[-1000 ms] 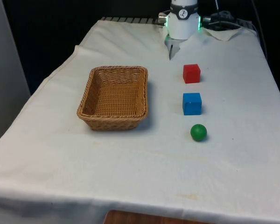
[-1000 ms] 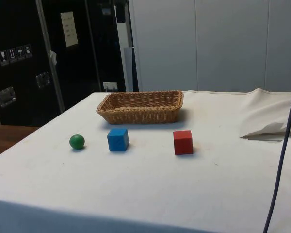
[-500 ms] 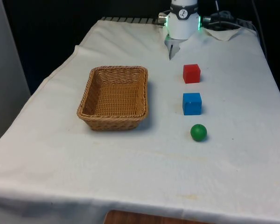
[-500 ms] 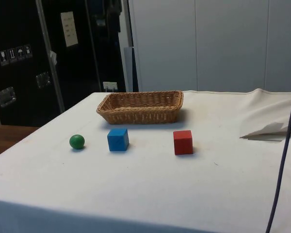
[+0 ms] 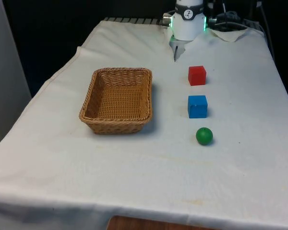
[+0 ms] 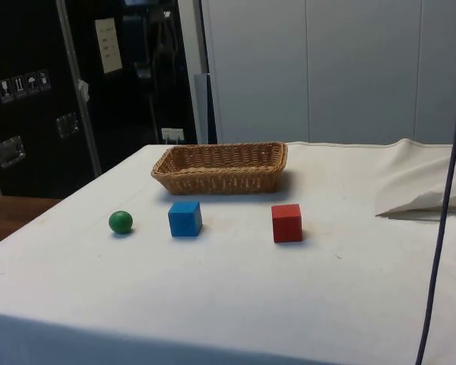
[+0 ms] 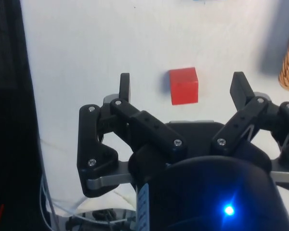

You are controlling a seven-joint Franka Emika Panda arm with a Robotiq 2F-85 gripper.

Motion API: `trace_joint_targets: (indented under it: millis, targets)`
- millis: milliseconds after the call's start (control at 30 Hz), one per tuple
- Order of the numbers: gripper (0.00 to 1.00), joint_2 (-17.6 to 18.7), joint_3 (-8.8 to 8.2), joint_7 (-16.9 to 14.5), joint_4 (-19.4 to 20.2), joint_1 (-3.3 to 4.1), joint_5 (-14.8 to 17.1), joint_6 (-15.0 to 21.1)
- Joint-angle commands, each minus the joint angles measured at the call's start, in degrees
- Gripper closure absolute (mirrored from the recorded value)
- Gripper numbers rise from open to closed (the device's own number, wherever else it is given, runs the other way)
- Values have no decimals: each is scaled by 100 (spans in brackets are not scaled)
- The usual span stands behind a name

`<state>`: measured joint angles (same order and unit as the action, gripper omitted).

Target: Place all non-red objects into the basket.

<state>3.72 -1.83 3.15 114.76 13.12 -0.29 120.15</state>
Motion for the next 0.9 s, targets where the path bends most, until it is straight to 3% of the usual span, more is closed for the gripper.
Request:
trace_joint_targets:
  millis: [0, 433, 700, 733, 867]
  targets:
    - [0, 74, 0, 11, 6, 0, -11, 92]
    - [0, 332, -23, 0, 183, -6, 11, 413]
    - [0, 573, -63, -80, 384, -34, 69, 865]
    - [0, 550, -57, -23, 338, -11, 11, 745]
    - [0, 653, -115, -155, 481, -52, 103, 1060]
